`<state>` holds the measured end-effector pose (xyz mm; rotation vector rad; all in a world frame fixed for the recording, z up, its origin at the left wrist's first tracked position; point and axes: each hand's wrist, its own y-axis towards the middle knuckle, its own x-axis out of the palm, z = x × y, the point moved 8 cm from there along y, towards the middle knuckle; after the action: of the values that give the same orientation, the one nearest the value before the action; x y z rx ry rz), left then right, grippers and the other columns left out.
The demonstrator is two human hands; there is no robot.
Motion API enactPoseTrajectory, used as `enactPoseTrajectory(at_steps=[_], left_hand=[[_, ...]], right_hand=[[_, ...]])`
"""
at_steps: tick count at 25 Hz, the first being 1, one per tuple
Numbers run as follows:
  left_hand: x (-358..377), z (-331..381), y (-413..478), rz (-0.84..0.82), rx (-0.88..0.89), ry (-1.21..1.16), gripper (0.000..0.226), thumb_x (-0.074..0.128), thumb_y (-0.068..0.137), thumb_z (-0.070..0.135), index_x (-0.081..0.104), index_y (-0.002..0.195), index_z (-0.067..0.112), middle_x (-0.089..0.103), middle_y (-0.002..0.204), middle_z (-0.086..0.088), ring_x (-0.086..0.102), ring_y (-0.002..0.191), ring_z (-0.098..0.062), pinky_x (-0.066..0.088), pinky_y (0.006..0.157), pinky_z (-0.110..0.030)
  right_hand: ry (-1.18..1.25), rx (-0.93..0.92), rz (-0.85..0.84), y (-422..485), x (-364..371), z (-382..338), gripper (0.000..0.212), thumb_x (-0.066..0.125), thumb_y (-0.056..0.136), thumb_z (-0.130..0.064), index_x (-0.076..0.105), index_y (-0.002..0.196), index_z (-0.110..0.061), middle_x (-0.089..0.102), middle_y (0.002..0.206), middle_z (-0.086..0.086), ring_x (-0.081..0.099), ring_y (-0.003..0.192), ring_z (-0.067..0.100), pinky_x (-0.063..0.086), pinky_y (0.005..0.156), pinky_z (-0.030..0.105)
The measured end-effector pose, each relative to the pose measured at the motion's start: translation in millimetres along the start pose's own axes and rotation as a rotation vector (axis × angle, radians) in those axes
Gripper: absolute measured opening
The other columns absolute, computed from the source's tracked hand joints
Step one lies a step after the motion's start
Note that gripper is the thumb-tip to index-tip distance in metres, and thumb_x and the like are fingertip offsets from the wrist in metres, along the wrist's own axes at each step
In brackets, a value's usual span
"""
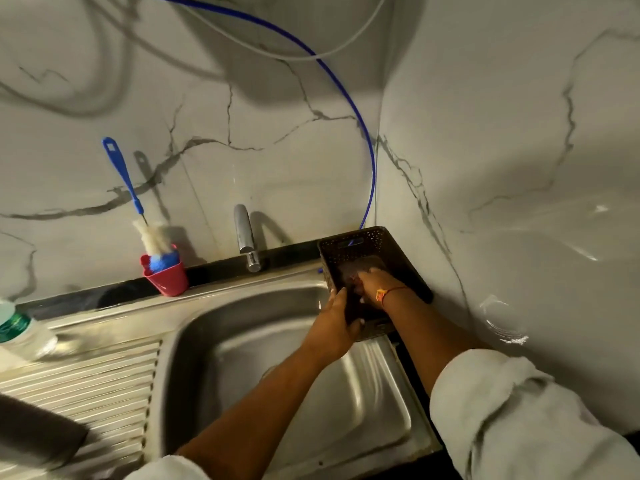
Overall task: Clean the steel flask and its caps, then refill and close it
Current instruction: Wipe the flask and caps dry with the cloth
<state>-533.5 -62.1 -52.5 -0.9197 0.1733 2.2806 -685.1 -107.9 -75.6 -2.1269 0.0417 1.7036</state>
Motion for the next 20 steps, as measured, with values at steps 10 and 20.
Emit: enactPoseTrajectory(at_steps=[10,20], left_hand=[[-20.1,-1.0,-15.6,-0.011,-0.005,-0.032,0.089,0.07,0.095,0.029,0.011,0.162,0.02,0.035,0.162,-0.004,0.038,0.146,-0.022,0.031,0.105,-0.02],[-114.6,-34.8,-89.1,0.216,0.057,0.484,0.086,0.066,0.096,0.04,0.017,0.161,0.015,0.012,0.17,-0.009,0.008,0.157,-0.024,0.012,0.126,-0.041]], right_hand=[[-0.096,-0.005,-0.127,-9.1,2.8,-1.7,0.061,0.05,0.098,-0.04,0.029,0.153,-0.022,0.004,0.163,0.016,0.017,0.147,0.04,0.027,0.117,0.052],[0.065,-0.285,0.702,-150.7,-62.6,-151.0,0.034,0.06,0.091,-0.034,0.065,0.117,-0.012,0.058,0.127,0.01,0.058,0.111,0.029,0.056,0.08,0.038]])
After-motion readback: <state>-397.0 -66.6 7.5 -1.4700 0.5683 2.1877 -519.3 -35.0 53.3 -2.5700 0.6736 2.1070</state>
